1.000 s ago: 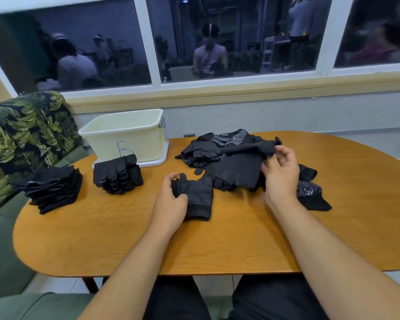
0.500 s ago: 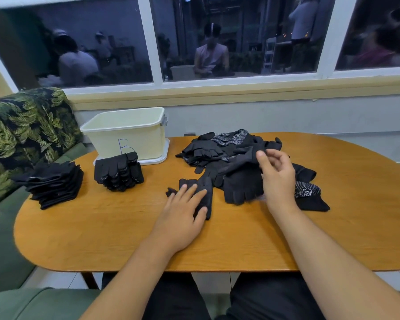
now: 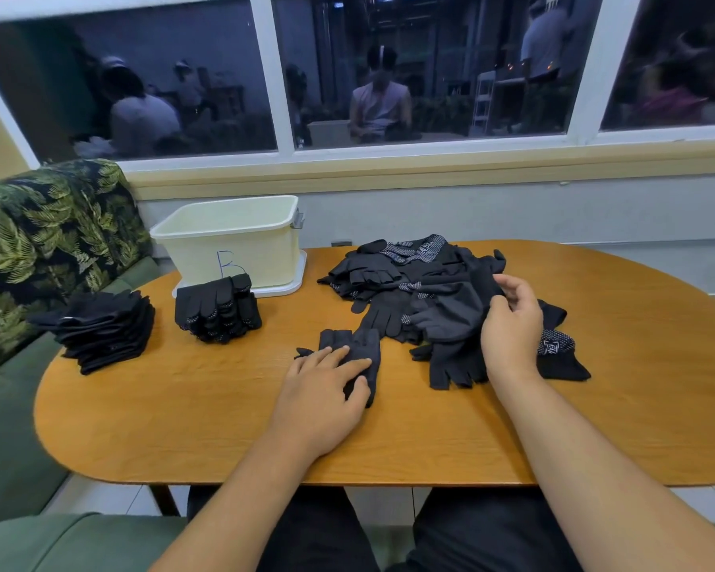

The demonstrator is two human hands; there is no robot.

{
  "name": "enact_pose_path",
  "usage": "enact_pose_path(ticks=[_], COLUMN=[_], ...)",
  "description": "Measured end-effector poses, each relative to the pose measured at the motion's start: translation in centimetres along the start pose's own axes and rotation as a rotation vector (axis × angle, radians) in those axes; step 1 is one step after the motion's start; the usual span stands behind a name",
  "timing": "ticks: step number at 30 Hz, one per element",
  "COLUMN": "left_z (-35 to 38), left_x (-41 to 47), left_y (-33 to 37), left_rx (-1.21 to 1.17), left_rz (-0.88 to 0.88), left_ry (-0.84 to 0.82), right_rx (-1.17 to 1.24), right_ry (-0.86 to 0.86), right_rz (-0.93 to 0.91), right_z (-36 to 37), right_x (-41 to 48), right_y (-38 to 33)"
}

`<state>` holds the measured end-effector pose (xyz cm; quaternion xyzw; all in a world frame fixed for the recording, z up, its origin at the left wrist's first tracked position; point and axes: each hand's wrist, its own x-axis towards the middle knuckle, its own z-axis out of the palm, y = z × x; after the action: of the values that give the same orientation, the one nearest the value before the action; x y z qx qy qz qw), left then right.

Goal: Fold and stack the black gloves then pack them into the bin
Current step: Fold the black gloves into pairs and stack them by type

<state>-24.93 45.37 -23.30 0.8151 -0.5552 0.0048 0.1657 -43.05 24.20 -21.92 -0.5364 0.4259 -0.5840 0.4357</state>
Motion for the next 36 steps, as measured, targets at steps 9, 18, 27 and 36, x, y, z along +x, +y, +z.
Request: enact_pose_path(ticks=[9,18,27,36], left_z=[-1.4,0.9,1.4,0.7], left_x=[3.3,2.9,1.6,0.8], left_y=[0.2,0.5,1.3,1.1], left_rx=[0.025,0.093,0.113,0.058], left_rz=[0.161,0.049,0.013,-0.050], left_ry=[-0.096,-0.319,-0.286,-0.257], right_rx=[-0.129,-0.173,-0.135,-0.245], right_ry=[-0.063,-0.232,-0.389,-0.486], right_rz=[-0.101,-0.233,-0.298,-0.361], right_z=[-0.3,-0.4,1.4,5.0], right_x=[-0.2,-0.3,0.6,1.2], right_y=[-0.5,-1.4,-6.2,-10.6])
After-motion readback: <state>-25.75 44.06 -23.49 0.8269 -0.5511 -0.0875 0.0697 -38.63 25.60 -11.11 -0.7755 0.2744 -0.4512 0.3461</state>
